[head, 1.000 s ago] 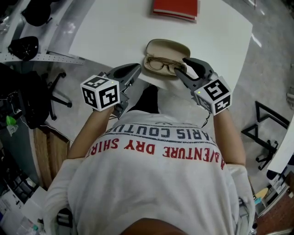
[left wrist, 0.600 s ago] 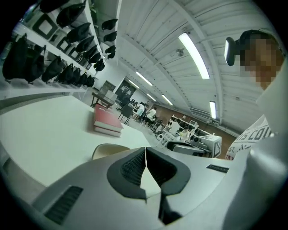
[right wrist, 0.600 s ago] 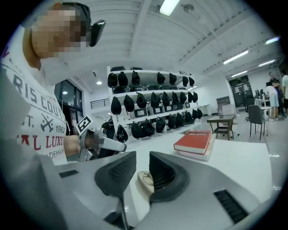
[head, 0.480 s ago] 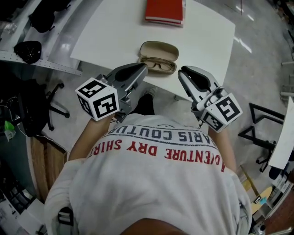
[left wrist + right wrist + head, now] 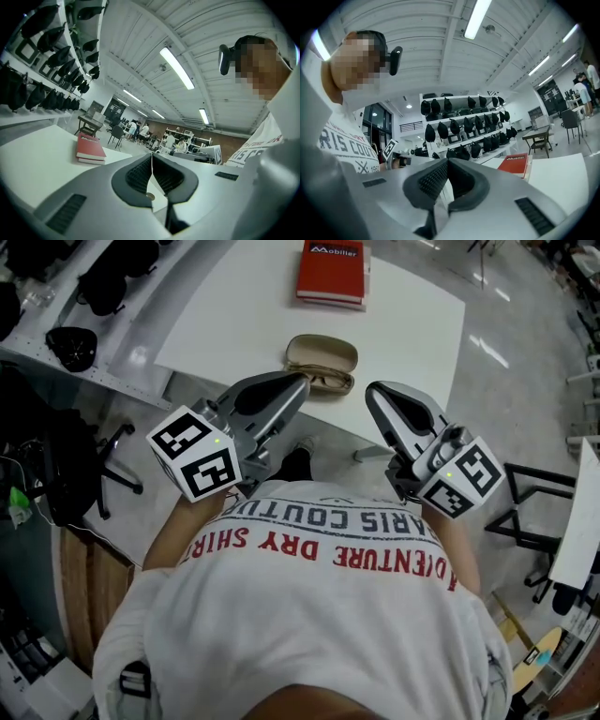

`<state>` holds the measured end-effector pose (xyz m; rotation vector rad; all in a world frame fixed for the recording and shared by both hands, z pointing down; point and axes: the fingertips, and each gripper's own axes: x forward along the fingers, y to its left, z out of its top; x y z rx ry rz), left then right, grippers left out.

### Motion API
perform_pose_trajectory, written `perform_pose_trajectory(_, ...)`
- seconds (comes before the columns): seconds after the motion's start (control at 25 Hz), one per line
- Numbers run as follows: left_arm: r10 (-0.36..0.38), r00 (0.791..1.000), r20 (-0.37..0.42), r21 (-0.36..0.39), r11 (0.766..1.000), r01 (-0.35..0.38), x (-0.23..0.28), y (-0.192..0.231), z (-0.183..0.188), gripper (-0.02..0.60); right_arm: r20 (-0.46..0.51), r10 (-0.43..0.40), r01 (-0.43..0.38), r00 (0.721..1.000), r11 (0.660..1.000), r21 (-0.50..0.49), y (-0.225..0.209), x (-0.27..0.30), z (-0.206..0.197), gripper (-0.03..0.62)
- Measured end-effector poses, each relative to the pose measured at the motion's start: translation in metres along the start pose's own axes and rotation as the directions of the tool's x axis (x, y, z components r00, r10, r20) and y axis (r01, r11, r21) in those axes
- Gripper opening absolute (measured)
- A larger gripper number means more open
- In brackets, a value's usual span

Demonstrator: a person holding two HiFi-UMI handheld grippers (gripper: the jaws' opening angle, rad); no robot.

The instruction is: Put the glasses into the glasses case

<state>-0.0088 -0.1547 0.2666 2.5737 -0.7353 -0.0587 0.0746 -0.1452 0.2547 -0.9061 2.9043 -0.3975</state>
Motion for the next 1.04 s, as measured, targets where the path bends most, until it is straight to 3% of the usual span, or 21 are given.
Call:
perform_pose_trajectory(0.36,-0.004,1.0,-0.012,0.077,0.997,0.005,-0.001,-0.015,0.0,0.029,-0.007,-0.018,0.018,1.0,1.0,-0.018,0.009,-0.005,-0.003,0.023)
perform_pose_trajectory(1.04,0.008,0.996,-0.094,0.09,0.996,0.001,0.023,0.007,-0.006,0.029,-0.069,-0.061,0.057,0.996,0.996,-0.065,-0.02,0.004,-0.013,0.023)
